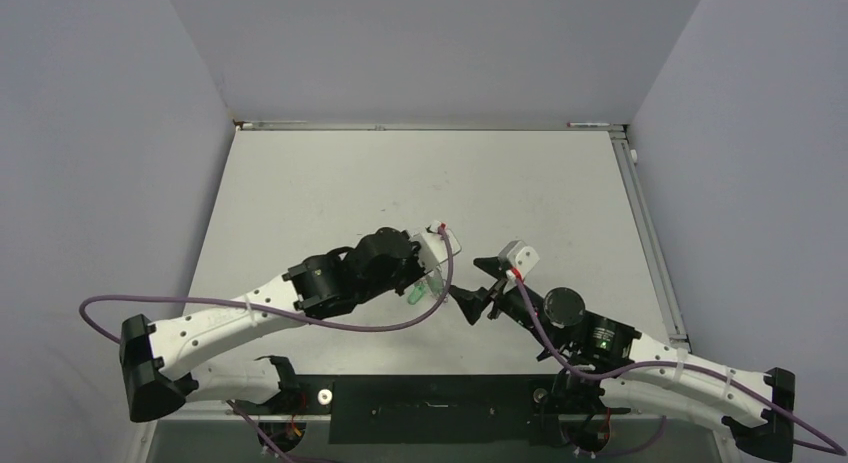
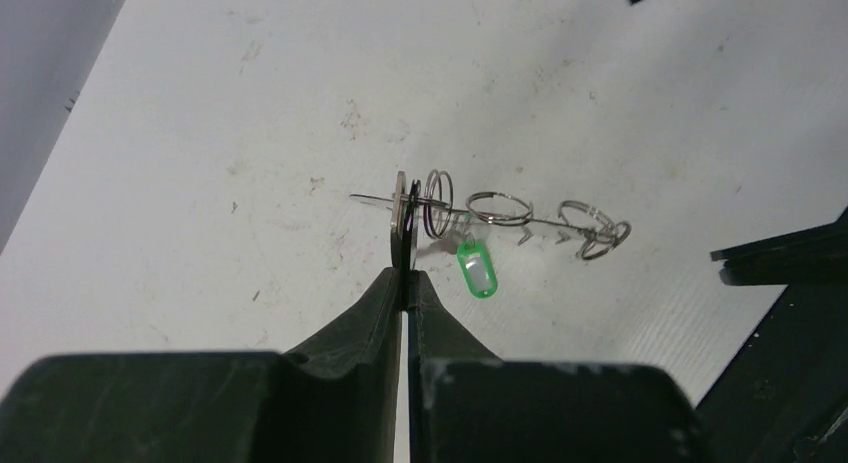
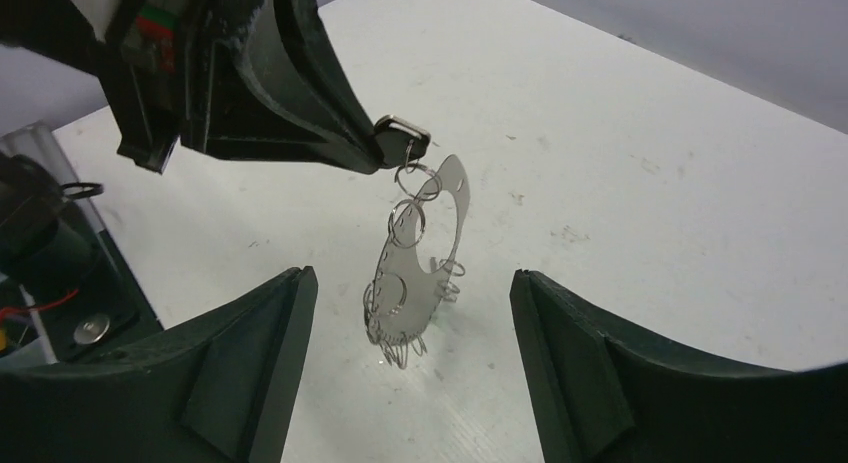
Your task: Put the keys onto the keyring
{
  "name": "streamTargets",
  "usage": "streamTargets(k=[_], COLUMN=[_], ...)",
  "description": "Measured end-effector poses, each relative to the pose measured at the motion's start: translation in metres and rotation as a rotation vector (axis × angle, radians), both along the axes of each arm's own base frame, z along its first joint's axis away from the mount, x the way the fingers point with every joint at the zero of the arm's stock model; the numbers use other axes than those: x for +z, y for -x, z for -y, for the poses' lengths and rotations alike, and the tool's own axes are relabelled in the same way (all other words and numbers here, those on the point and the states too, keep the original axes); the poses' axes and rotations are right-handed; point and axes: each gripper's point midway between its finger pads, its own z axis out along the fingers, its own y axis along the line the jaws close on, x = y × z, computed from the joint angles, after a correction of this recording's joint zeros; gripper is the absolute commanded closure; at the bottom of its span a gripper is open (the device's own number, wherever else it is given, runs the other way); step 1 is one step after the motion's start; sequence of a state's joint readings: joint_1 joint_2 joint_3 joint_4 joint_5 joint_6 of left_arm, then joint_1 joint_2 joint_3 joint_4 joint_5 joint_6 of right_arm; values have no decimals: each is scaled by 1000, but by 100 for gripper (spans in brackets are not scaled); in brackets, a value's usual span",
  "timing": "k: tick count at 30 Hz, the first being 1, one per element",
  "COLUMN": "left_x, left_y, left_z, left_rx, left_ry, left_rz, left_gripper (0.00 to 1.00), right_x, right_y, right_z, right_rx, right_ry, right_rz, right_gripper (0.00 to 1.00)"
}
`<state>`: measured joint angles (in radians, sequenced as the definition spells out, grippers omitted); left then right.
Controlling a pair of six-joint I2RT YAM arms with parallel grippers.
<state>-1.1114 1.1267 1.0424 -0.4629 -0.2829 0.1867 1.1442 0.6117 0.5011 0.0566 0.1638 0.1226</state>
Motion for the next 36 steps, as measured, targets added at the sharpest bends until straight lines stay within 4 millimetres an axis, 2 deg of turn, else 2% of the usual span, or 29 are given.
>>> streamTargets(k=[3, 9, 14, 21, 27, 34, 36], left_x=[-19, -65, -84, -96, -97, -96, -89], left_y=[-11, -33, -49, -70, -84, -84, -87], left_z=[3, 5, 15, 44, 66, 69, 68], left_rx=[22, 47, 38, -14, -53, -63, -60], left_ry=[-79, -218, -289, -336, -359, -363, -355], left_rz=[-44, -142, -189, -224, -220, -238, -242], left_gripper=[100, 100, 100, 97, 96, 96, 97], right_x=[-4, -6, -5, -4, 7, 7, 8], right_y=[-12, -32, -40, -40, -39, -38, -37], right_z=[15, 62, 101, 137, 149, 156, 157], right_rx=[-115, -386, -576, -727, -765, -782, -786], right_ry=[-11, -84, -156, -209, -252, -242, -250], right_rz=[-27, -89, -122, -150, -159, -159, -157], right_gripper=[29, 30, 30, 31, 32, 33, 33])
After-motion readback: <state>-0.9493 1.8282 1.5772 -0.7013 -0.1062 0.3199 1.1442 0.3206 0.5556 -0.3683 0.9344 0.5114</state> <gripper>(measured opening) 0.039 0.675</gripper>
